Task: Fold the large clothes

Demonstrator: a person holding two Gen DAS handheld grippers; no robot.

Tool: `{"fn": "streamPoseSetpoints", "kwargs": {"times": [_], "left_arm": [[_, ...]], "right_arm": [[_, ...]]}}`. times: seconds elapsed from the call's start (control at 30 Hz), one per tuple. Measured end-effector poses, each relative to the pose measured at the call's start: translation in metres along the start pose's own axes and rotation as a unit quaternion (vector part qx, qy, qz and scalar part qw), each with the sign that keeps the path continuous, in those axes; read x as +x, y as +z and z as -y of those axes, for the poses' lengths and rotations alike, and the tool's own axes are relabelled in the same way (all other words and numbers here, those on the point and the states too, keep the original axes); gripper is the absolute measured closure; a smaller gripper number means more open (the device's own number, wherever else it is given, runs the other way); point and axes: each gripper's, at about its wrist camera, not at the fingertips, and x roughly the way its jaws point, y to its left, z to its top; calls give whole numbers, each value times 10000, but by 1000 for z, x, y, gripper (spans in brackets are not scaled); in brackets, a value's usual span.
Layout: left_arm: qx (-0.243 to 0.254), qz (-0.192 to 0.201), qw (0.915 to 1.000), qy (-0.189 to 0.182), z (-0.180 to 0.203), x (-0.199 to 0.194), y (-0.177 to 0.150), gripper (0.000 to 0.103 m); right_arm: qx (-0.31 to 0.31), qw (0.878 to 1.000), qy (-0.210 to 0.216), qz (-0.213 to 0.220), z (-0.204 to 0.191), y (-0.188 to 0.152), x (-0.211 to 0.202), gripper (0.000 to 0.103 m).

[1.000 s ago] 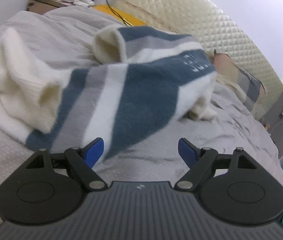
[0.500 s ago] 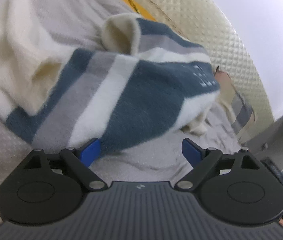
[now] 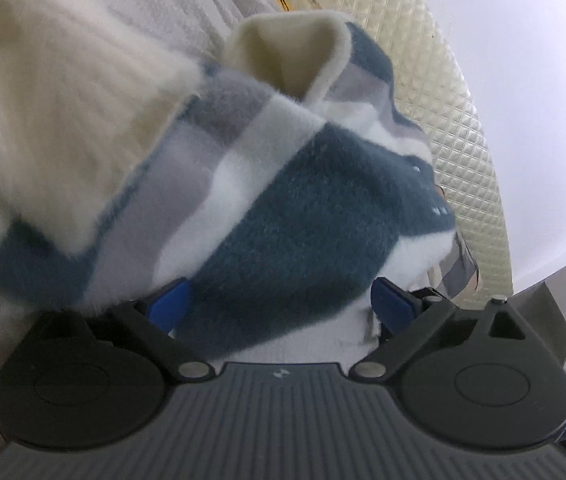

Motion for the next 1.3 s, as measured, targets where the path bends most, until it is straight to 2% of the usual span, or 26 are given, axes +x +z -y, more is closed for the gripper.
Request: {"fn": "streamPoseSetpoints", "kwargs": {"times": [0.07,0.13,0.2,0.23,0.3,0.37,0.5,0.63,0.8,0.9,1.0,1.1,1.2,1.3], "left_arm": [[-70,32,10000,-37,0,3,3,6],[-82,64,9999,38,1,4,7,16],[-162,62,9996,243,-1,4,8,42],[-251,55,9991,344,-4,4,9,50],[-379,-14,9979,534,-7,4,13,82],[-377,-59,9966,725,-7,3,17,97],[56,372,9964,766,14,-20,19,98],[381,760,9948,556,37,-48,21,99],[763,890,9927,293,58,-86,17,99],[980,716,9925,158,71,-96,3,99],[1288,469,9904,168,86,-98,-15,99],[1545,154,9878,146,91,-96,-34,99],[1963,-117,9802,245,103,-90,-53,99],[2321,-377,9719,147,110,-96,-78,98]], "right_arm": [[-392,9992,67,105,-17,5,-6,84],[-876,9959,87,220,-35,7,-18,86],[-1220,9914,196,433,-51,9,-42,87],[-1272,9900,278,547,-58,11,-56,87],[-1307,9878,412,741,-65,14,-83,88],[-1371,9852,484,911,-73,16,-113,88],[-1549,9798,571,1127,-83,15,-182,89],[-1789,9734,636,1284,-91,0,-246,89],[-2013,9649,673,1548,-91,-25,-327,89],[-2127,9636,476,1549,-84,-39,-363,89],[-2174,9657,134,1415,-70,-50,-379,89],[-1772,9762,50,1249,-37,-52,-384,89],[-1536,9821,-235,1067,-10,-50,-380,88],[-1498,9838,-501,842,6,-52,-370,88]]}}
